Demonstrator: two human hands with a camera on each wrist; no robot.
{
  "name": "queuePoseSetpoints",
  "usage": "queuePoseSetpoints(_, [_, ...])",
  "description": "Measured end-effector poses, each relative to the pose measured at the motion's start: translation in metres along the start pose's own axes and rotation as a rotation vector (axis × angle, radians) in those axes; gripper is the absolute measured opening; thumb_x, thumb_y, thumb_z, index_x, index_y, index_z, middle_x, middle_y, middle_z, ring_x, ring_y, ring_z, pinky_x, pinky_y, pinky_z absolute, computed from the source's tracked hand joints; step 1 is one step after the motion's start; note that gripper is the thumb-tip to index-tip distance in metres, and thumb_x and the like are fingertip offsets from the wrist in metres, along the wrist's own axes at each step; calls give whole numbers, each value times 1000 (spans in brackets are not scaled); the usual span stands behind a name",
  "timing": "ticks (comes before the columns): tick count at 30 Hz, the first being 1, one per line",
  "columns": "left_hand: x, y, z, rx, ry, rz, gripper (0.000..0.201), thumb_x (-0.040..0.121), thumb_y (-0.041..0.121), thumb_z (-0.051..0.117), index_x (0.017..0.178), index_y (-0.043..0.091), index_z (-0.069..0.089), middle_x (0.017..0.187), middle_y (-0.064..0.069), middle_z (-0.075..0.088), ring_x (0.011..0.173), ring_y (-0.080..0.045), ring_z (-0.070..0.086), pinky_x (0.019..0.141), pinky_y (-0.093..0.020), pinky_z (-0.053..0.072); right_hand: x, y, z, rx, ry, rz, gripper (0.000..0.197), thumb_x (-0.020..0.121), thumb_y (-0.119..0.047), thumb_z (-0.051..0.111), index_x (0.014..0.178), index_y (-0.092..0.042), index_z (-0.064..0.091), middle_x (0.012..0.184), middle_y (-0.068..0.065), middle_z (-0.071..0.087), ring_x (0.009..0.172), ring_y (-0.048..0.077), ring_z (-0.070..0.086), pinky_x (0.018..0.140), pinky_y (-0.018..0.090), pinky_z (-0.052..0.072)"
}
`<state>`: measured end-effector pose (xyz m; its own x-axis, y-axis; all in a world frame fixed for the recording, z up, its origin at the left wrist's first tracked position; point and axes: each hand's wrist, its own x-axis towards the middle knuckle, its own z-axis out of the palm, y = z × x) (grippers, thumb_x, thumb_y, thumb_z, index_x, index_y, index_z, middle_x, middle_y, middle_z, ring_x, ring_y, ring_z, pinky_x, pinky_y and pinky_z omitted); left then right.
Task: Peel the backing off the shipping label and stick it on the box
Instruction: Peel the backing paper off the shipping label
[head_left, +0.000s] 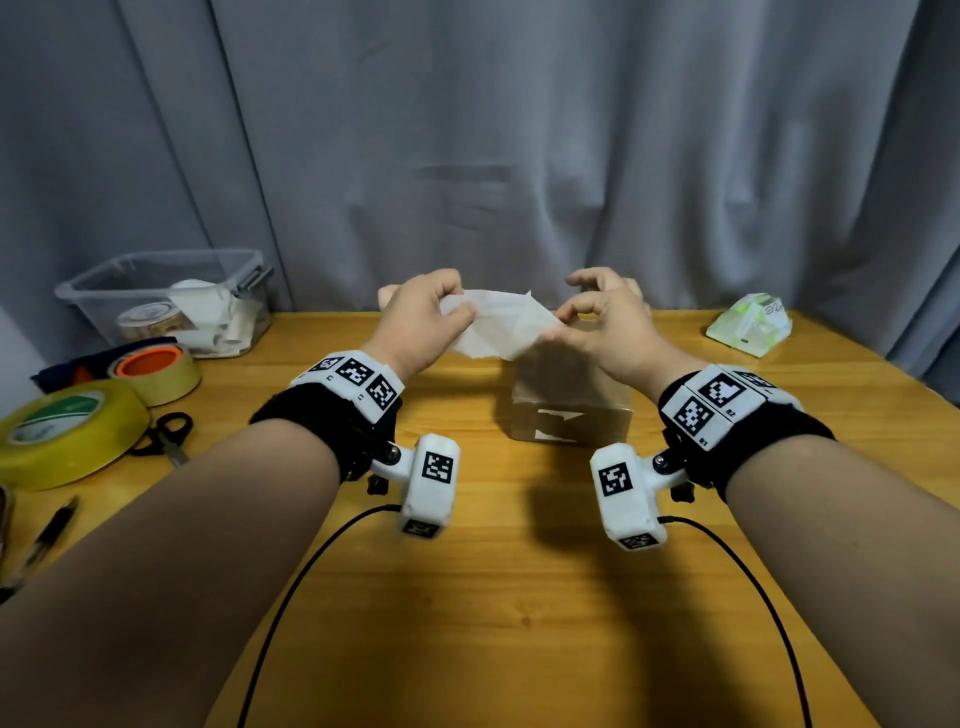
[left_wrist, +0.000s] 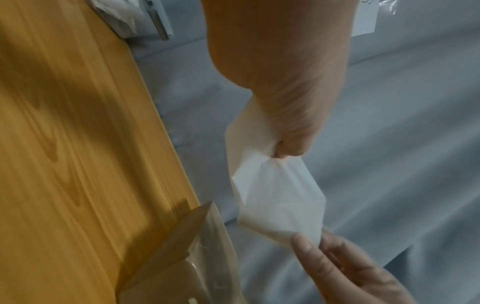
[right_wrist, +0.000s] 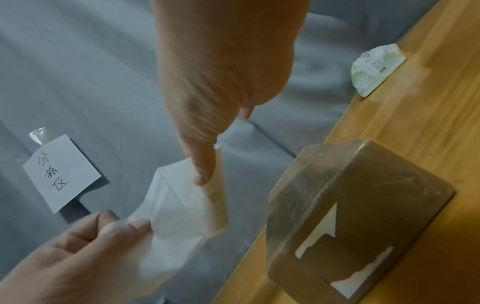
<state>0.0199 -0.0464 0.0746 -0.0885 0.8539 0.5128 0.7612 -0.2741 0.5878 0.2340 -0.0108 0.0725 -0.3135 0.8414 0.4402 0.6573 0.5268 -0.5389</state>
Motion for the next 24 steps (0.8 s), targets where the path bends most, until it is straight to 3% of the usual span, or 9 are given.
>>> queuePoseSetpoints(3, [0, -4, -1, 46, 28, -65, 31, 74, 37, 49, 53, 23, 30, 55, 7, 36, 68, -20, 41, 84, -49, 39, -1, 2, -3, -15, -6, 2, 13, 73, -34, 74, 77, -22, 70, 133, -4, 49, 128, 21, 33, 107, 40, 23])
queuePoseSetpoints(7, [-3, -10, -2, 58, 65, -172, 26, 72, 31, 46, 54, 21, 31, 54, 7, 37, 72, -28, 48, 89, -51, 40, -5, 11, -2, 35, 8, 29, 15, 73, -33, 75, 79, -20, 70, 133, 0, 49, 127, 24, 34, 110, 46, 27])
queuePoseSetpoints(10, [-8, -13, -2, 136, 101, -222, 27, 76, 26, 46, 54, 21, 30, 57, 6, 41, 85, -32, 56, 88, -45, 39, -9, 15, 2, 45, 8, 46, 12, 74, -32, 74, 76, -22, 67, 133, 0, 48, 127, 24, 34, 110, 46, 27])
queuePoseSetpoints(14, [-13, -19, -4, 300, 185, -268, 24, 84, 20, 51, 64, 18, 39, 75, -2, 51, 99, -31, 52, 88, -39, 32, -12, 25, 0, 87, 56, 78, 13, 75, -26, 74, 80, -15, 69, 134, 5, 46, 128, 26, 36, 109, 50, 30])
queuePoseSetpoints(20, [-25, -20, 16, 518, -57, -152, 18, 88, 33, 51, 85, 16, 59, 106, -8, 59, 109, -29, 47, 89, -40, 29, -11, 32, 1, 194, 55, 109, 11, 74, -21, 75, 78, -16, 65, 132, 11, 46, 127, 29, 39, 109, 36, 33])
queuePoseSetpoints(24, [-32, -21, 33, 695, -205, -57, 22, 88, 38, 54, 98, 20, 62, 110, -4, 57, 110, -26, 46, 91, -41, 28, -15, 35, 10, 295, 52, 156, 12, 75, -19, 74, 79, -18, 63, 130, 11, 46, 126, 27, 41, 108, 31, 33])
